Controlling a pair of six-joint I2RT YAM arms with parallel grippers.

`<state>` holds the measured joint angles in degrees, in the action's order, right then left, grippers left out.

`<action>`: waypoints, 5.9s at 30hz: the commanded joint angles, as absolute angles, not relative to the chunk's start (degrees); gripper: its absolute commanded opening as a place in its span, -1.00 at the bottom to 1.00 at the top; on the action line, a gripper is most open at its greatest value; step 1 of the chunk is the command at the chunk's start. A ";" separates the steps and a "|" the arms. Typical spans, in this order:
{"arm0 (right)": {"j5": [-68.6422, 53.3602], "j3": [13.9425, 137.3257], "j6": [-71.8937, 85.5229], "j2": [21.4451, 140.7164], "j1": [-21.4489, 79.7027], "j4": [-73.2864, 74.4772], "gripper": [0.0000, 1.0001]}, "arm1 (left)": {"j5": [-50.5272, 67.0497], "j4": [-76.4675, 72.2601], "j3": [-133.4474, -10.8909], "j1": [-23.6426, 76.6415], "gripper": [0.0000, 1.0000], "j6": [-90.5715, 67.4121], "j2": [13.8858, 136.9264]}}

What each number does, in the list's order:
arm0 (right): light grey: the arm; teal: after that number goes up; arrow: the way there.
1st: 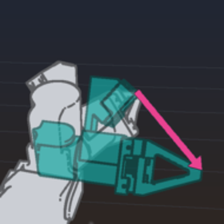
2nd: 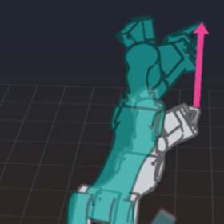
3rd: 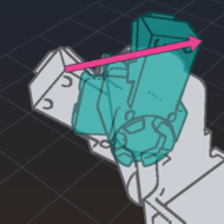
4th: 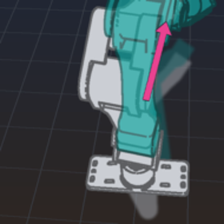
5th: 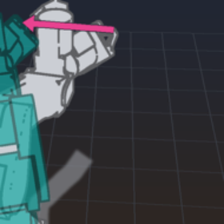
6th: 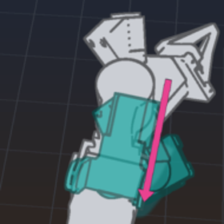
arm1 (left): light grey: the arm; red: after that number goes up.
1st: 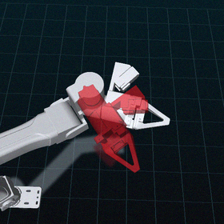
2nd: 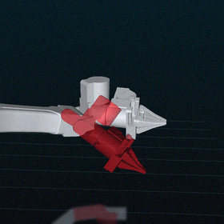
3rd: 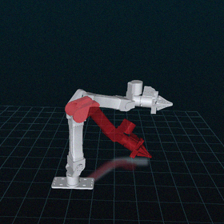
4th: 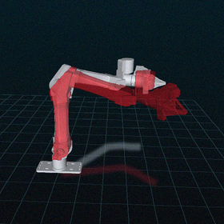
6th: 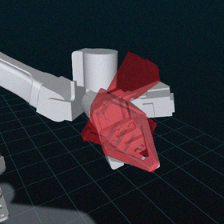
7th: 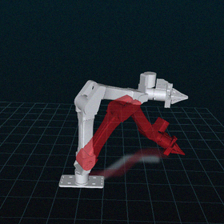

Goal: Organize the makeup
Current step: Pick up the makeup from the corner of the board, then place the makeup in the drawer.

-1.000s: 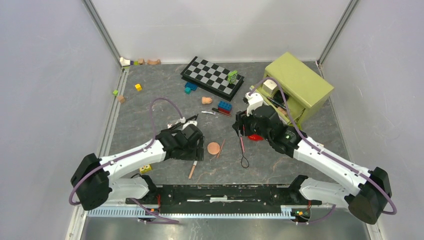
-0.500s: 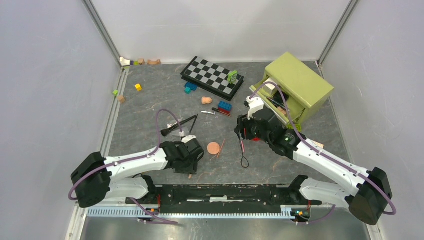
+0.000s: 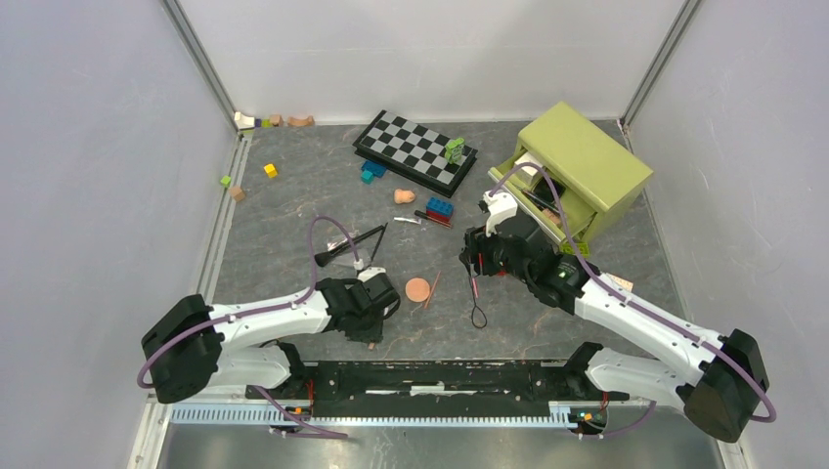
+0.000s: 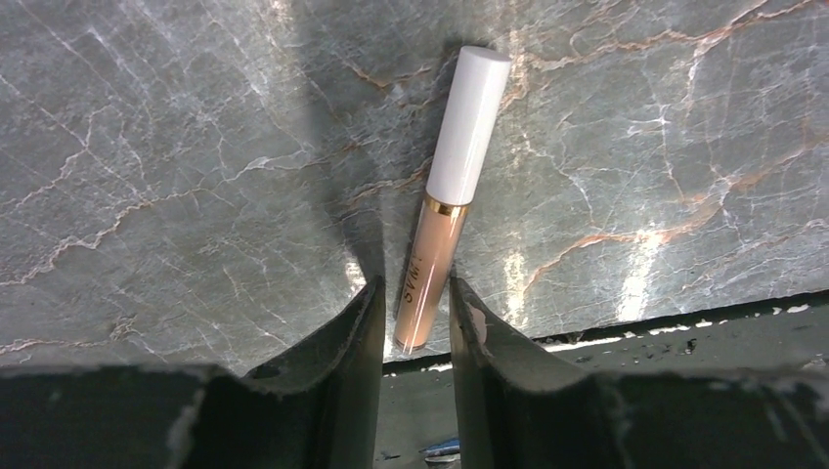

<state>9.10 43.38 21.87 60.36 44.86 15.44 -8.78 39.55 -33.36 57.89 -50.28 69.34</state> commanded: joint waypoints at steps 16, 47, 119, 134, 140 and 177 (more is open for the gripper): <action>8.30 41.99 27.28 57.12 44.83 13.01 0.29 | -4.14 29.33 -34.93 58.36 -0.72 -48.09 67.91; -6.90 20.79 58.62 57.15 50.01 -23.55 0.15 | 3.07 11.34 -45.40 58.36 -0.78 -43.20 66.23; 12.48 81.99 -27.64 80.67 19.76 39.76 -0.89 | -0.71 31.90 -62.18 24.51 0.87 -17.94 73.89; 0.20 72.90 -32.38 87.95 9.36 34.11 -0.86 | -0.26 31.82 -62.17 23.89 0.87 -17.93 74.70; 0.17 72.06 -32.93 89.14 9.37 34.58 -0.83 | -0.31 31.73 -62.16 23.75 0.87 -18.01 75.08; 2.33 77.40 -29.36 93.94 9.40 37.20 -0.26 | 1.73 31.46 -61.88 23.61 0.87 -18.15 75.70</action>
